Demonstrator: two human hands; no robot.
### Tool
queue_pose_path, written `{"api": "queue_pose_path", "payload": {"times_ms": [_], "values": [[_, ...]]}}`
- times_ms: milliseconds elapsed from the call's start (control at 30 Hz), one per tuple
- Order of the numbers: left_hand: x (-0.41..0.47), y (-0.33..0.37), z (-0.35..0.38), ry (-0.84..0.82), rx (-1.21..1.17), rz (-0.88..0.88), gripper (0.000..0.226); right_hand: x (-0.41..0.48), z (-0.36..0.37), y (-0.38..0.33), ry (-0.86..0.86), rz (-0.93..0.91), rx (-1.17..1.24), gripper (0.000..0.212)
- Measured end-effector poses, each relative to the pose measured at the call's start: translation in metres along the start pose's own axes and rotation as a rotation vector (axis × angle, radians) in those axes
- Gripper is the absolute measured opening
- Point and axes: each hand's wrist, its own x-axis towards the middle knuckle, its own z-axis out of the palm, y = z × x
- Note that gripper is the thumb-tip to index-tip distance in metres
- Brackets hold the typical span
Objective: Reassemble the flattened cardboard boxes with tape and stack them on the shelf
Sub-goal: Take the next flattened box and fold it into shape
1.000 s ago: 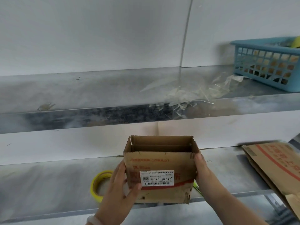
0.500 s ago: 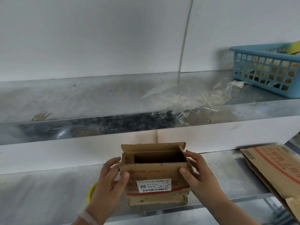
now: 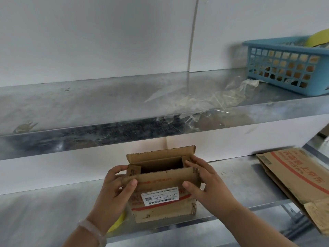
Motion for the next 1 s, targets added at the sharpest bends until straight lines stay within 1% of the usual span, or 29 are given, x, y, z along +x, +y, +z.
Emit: {"api": "queue_pose_path", "payload": {"times_ms": [100,133,167,200,267,300,333,367,400,433,467,533,567,600,700,767,867,933,1000], "values": [[0.001,-0.001,0.0,0.039,0.041,0.001,0.02,0.002,-0.001,-0.006,0.063,0.036,0.017,0.032],[0.001,-0.002,0.0,0.065,0.084,0.007,0.014,0.003,-0.001,-0.008,0.076,0.052,0.031,0.029],[0.001,-0.003,0.0,0.078,0.121,0.007,0.013,0.004,-0.003,-0.01,0.09,0.071,0.061,0.032],[0.002,-0.003,0.0,0.077,0.136,-0.001,0.022,0.004,-0.005,-0.011,0.102,0.092,0.115,0.042],[0.007,-0.004,-0.002,0.044,0.085,-0.056,0.054,0.007,-0.009,-0.01,0.108,0.096,0.225,0.074],[0.009,-0.003,-0.003,0.017,0.086,-0.083,0.066,0.009,-0.011,-0.008,0.092,0.086,0.24,0.089],[0.012,-0.002,-0.005,-0.009,0.125,-0.086,0.067,0.012,-0.013,-0.006,0.062,0.078,0.233,0.099],[0.014,-0.001,-0.006,-0.022,0.168,-0.068,0.06,0.015,-0.015,-0.005,0.033,0.066,0.214,0.103],[0.015,-0.001,-0.007,-0.017,0.203,-0.035,0.049,0.018,-0.017,-0.003,0.009,0.051,0.18,0.1],[0.016,-0.001,-0.006,0.0,0.219,-0.002,0.038,0.021,-0.019,-0.002,-0.003,0.029,0.136,0.09],[0.016,-0.002,-0.006,0.017,0.216,0.024,0.028,0.022,-0.02,-0.002,-0.005,0.01,0.088,0.074],[0.012,-0.005,-0.004,0.034,0.192,0.041,0.017,0.021,-0.02,-0.002,0.002,-0.015,0.028,0.042],[0.01,-0.006,-0.003,0.038,0.174,0.031,0.015,0.019,-0.018,-0.002,0.003,-0.025,0.02,0.035],[0.009,-0.008,-0.002,0.037,0.149,0.014,0.013,0.016,-0.016,-0.001,0.001,-0.032,0.013,0.034],[0.007,-0.011,0.001,0.027,0.068,-0.043,0.014,0.011,-0.015,-0.001,-0.044,-0.037,-0.025,0.04],[0.009,-0.01,0.003,0.046,0.038,-0.074,0.017,0.011,-0.018,-0.002,-0.12,-0.039,-0.119,0.05],[0.012,-0.007,0.006,0.029,0.064,-0.073,0.023,0.012,-0.02,-0.001,-0.209,-0.076,-0.317,0.065],[0.011,-0.007,0.007,0.011,0.094,-0.055,0.024,0.01,-0.019,0.002,-0.198,-0.084,-0.381,0.067],[0.009,-0.007,0.008,0.007,0.091,-0.038,0.024,0.006,-0.015,0.005,-0.146,-0.09,-0.366,0.066]]}}
